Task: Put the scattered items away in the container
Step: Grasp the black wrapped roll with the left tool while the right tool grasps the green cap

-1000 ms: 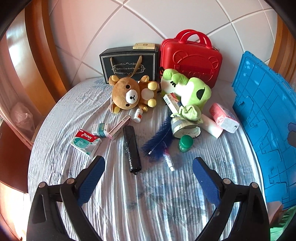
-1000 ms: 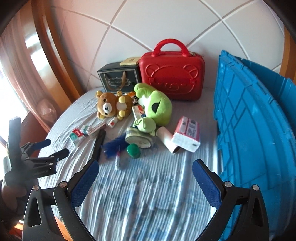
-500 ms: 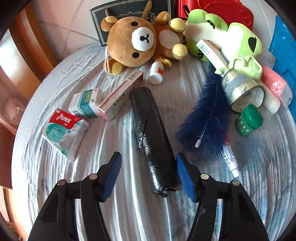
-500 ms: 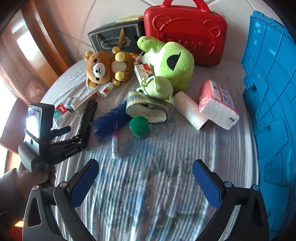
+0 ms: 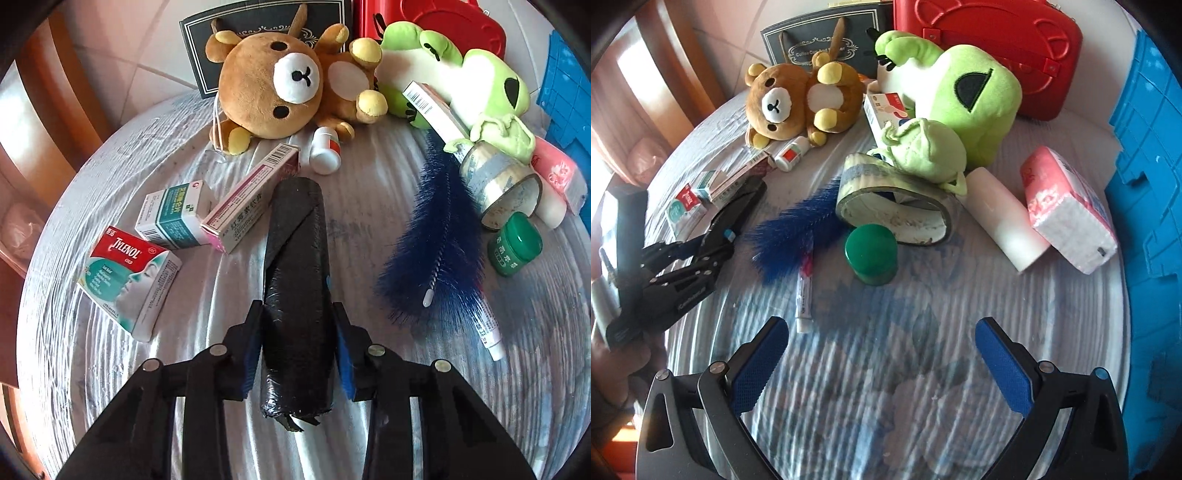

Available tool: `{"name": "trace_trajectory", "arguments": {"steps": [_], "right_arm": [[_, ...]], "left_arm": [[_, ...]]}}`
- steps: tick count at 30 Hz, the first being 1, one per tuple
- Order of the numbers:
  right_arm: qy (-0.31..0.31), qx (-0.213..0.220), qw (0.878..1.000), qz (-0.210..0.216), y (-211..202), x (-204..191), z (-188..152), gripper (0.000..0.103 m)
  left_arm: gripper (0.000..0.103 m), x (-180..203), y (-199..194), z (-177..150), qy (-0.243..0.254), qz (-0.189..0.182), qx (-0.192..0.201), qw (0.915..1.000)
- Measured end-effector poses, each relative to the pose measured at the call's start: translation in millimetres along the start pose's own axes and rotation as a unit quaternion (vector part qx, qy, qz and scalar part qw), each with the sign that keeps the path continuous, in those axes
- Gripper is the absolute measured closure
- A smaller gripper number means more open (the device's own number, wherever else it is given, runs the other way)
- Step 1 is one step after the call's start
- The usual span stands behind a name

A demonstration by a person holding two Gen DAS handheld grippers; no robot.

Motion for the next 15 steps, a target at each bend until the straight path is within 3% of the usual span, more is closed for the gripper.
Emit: {"name": "trace_trajectory", "arguments": {"steps": [6, 9, 13, 15], "right_arm": [[-0.008, -0.001, 1.000, -0.013, 33, -4, 17, 0.002], [0.002, -0.013, 1.000, -0.015, 51, -2, 22, 0.015], [0.006, -0.016, 1.000, -0.015, 66, -2, 28, 0.023], [0.005, -0.017, 1.000, -0.015, 71, -3, 31, 0.032]], "left_arm": [[0.069, -14, -22, -5, -0.005, -0.007, 0.016, 0.9998], [0.069, -23, -27, -5, -0.014, -0.008, 0.020, 0.9997], [0.069, -28, -32, -6, -0.017, -0.009, 0.022, 0.9996], [0.069, -31, -33, -7, -0.017, -0.009, 0.022, 0.9996]]}}
Point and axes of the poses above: each gripper's, at about its wrist camera, not at the fingertips, and y roughly the way its jaws point, x to its right, z to its top, the point moved 1 cm from there along y, roughly the way its jaws point, and after that the axes turned 12 degrees about -y, right-handed, at the moved point
